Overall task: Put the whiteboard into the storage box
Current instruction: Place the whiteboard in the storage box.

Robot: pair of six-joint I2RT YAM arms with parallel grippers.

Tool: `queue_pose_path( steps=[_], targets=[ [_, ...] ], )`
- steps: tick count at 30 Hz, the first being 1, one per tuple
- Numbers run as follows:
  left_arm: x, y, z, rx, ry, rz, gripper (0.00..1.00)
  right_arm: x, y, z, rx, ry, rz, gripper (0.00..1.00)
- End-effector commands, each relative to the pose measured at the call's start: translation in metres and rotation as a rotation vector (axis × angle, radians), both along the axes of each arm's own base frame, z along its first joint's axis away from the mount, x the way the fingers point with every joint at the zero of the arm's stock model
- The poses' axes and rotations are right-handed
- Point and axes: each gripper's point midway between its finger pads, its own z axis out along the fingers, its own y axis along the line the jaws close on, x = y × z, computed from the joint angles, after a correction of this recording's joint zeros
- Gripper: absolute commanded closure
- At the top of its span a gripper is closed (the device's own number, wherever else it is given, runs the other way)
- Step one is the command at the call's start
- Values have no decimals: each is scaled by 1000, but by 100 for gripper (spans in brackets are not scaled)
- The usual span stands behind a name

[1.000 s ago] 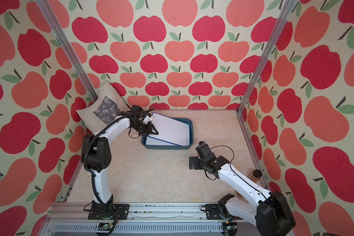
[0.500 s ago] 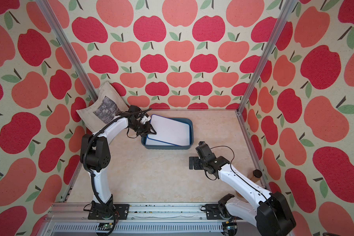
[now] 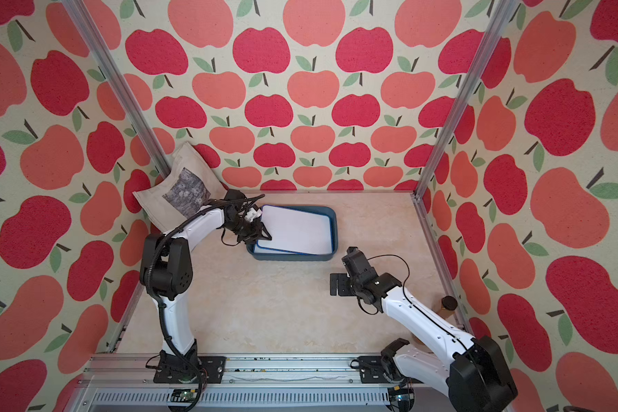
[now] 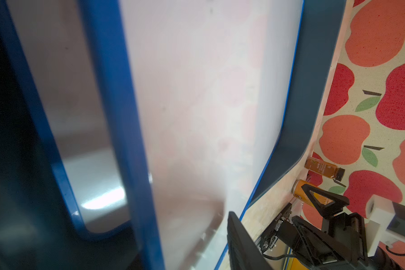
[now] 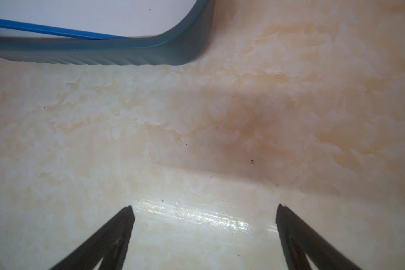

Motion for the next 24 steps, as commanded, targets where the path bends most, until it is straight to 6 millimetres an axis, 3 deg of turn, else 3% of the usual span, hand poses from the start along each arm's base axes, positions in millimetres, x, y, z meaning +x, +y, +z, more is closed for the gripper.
queue_pose_path(
  steps=[1,12,24],
  targets=[
    [-3,0,-1,-3,3,-3,58,-2,-1,-4,11,23,-15,1],
    [-5,12,-23,108,41,-4,58,-2,3,-5,29,27,-11,1],
    [-4,12,-36,146,68,-8,58,-3,7,-11,43,46,-8,1]
  ],
)
